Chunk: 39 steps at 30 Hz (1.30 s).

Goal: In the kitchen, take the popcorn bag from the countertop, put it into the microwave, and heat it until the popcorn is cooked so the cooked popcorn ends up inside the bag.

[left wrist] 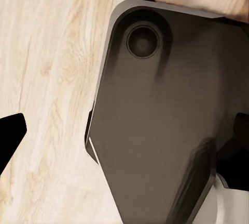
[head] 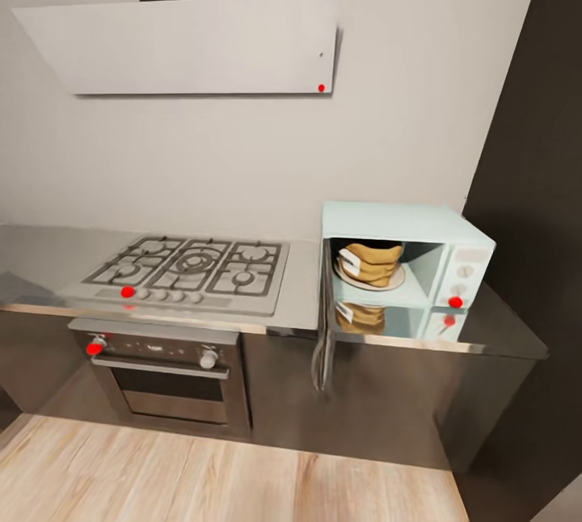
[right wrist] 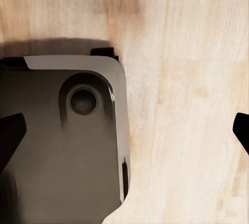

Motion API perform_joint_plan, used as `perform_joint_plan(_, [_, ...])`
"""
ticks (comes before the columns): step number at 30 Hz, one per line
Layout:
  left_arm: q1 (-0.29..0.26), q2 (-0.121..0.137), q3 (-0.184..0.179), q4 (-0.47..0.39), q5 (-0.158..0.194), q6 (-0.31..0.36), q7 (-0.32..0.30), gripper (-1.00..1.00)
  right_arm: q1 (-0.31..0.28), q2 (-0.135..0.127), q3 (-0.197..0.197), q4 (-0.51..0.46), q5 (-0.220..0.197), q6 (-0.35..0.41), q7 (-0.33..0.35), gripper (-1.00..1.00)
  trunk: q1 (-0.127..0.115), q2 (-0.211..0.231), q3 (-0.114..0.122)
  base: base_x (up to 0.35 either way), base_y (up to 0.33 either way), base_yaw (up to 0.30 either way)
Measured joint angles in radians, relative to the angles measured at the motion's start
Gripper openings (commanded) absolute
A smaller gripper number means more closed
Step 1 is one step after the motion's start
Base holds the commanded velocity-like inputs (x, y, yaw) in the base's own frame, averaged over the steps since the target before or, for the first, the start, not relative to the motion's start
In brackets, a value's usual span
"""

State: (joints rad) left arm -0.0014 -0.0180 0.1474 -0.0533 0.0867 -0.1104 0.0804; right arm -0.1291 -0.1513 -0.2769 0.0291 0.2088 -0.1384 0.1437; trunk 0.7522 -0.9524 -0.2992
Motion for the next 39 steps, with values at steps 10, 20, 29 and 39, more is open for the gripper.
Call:
perform_joint_plan(10, [0.000, 0.000, 0.002, -0.001, 0.001, 0.000, 0.001, 1.00, 0.000, 0.000, 0.000, 0.000, 0.000, 0.001, 0.000, 1.00, 0.001, 0.000, 0.000, 0.090, -0.093, 0.000])
perform_joint_plan(20, [-0.001, 0.002, -0.004, -0.243, -0.002, 0.041, -0.011, 1.00, 0.000, 0.000, -0.001, 0.000, 0.000, 0.000, 0.000, 1.00, 0.001, 0.000, 0.000, 0.000, -0.006, 0.000])
perform_joint_plan(29, [-0.011, -0.048, -0.007, -1.007, 0.002, 0.522, -0.018, 1.00, 0.000, 0.001, 0.000, 0.000, 0.001, -0.005, 0.000, 1.00, 0.001, 0.000, 0.000, 0.000, 0.000, 0.000])
perform_joint_plan(39, [-0.394, -0.095, -0.015, -1.061, 0.161, 0.587, -0.091, 1.00, 0.000, 0.000, 0.000, -0.001, 0.000, -0.004, 0.000, 1.00, 0.001, 0.000, 0.000, 0.000, 0.000, 0.000])
